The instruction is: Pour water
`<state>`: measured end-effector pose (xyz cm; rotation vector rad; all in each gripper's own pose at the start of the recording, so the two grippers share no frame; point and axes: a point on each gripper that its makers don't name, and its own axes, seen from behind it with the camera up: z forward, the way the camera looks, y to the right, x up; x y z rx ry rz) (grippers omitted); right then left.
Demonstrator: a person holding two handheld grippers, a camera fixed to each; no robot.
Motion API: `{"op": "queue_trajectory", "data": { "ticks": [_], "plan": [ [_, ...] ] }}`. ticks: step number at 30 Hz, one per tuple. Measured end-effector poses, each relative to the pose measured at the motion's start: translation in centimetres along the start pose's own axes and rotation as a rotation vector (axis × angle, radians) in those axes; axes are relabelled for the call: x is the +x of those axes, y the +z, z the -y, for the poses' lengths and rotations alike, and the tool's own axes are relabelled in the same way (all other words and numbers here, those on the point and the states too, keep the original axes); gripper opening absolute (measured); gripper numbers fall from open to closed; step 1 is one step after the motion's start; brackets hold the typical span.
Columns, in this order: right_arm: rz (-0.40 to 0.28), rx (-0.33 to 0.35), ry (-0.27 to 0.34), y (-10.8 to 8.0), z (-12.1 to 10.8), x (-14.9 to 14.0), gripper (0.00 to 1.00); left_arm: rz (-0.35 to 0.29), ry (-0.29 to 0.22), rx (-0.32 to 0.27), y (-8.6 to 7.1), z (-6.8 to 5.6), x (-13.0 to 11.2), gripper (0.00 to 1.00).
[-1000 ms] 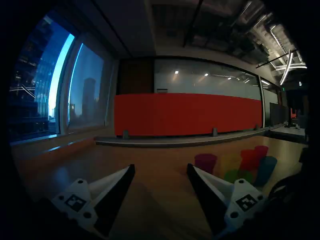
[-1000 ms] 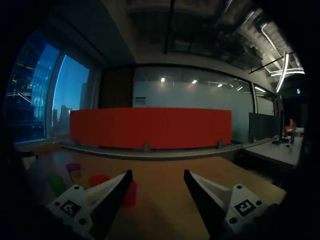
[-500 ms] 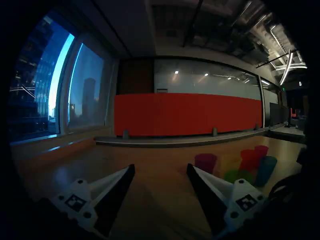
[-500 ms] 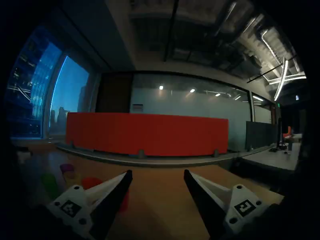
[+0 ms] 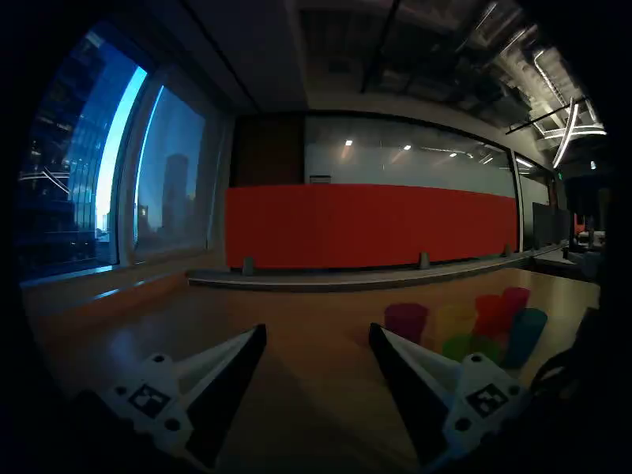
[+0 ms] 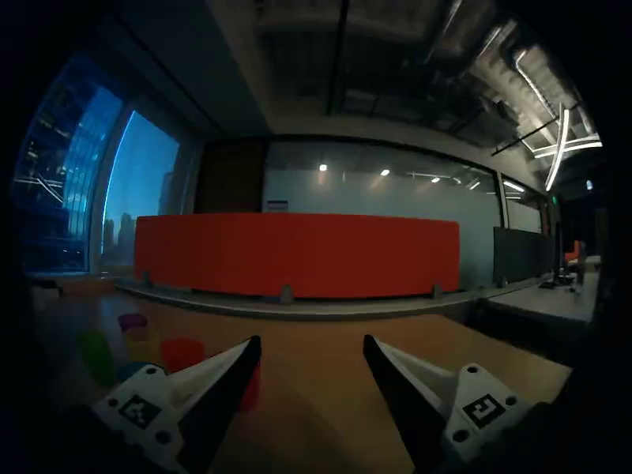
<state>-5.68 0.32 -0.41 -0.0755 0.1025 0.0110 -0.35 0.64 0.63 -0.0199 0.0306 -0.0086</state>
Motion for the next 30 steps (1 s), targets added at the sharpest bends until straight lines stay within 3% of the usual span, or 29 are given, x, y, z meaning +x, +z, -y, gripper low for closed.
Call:
{"op": "queue_trajectory", "data": {
  "ticks": [11, 30],
  "plan": [
    [0.027, -0.013, 0.027, 0.1, -0.9, -1.4, 1.00, 0.000, 0.000, 0.000, -0.1, 0.0, 0.0, 0.97],
    [0.053, -0.017, 0.016, 0.1, -1.2, -2.4, 1.00, 0.000, 0.000, 0.000, -0.1, 0.0, 0.1, 0.97]
  ]
}}
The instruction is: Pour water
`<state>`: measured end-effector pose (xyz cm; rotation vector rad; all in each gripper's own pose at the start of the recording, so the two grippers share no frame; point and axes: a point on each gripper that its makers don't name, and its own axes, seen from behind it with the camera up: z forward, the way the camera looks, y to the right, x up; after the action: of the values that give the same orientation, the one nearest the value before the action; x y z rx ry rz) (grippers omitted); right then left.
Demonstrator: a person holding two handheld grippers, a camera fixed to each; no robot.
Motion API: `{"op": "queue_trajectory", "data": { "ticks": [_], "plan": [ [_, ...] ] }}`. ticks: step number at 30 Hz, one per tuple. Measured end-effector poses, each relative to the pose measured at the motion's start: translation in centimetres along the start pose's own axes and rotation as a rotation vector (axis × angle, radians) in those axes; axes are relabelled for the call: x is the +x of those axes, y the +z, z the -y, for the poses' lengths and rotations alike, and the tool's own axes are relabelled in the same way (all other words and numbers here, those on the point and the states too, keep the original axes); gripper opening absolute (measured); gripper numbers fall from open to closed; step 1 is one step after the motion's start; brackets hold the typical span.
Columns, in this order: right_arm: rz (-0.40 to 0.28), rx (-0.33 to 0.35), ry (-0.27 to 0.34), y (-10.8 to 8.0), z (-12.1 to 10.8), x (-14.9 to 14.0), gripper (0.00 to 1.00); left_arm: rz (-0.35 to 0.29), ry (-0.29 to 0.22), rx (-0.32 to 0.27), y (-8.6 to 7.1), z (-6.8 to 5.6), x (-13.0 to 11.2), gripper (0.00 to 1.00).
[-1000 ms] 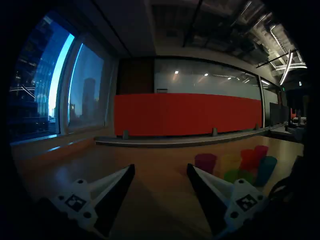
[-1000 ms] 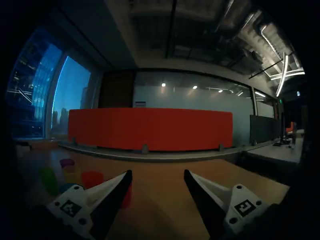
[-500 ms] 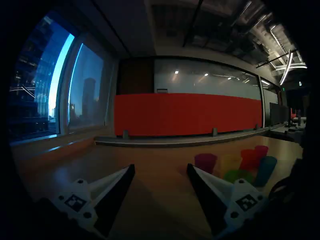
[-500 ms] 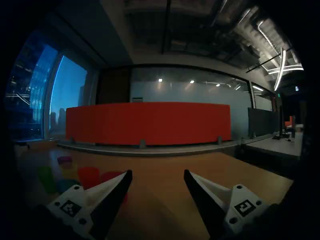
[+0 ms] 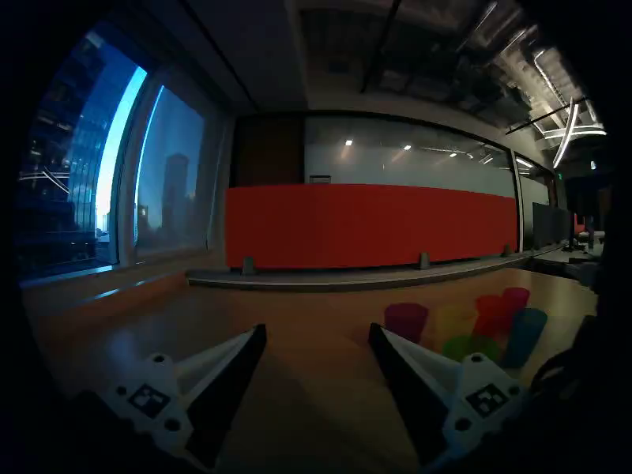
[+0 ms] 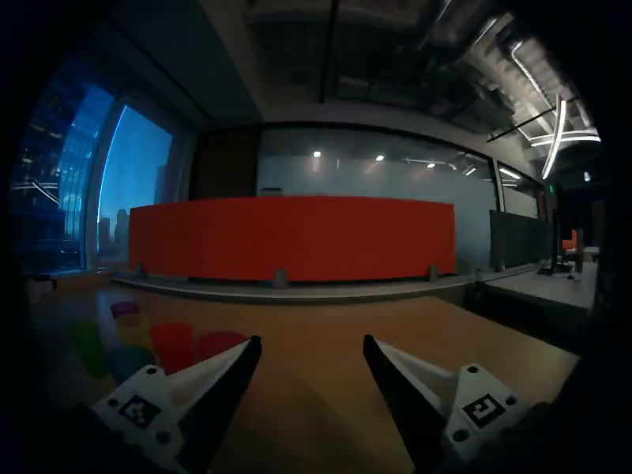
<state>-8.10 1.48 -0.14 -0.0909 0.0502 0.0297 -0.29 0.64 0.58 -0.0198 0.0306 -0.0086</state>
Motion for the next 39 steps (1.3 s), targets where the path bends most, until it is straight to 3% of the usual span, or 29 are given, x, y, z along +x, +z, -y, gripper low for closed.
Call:
{"op": "queue_trajectory", "data": {
  "ticks": [39],
  "plan": [
    [0.005, 0.011, 0.002, -0.16, 0.33, -0.03, 1.00, 0.000, 0.000, 0.000, 0.02, -0.11, -0.07, 0.97]
  ]
}}
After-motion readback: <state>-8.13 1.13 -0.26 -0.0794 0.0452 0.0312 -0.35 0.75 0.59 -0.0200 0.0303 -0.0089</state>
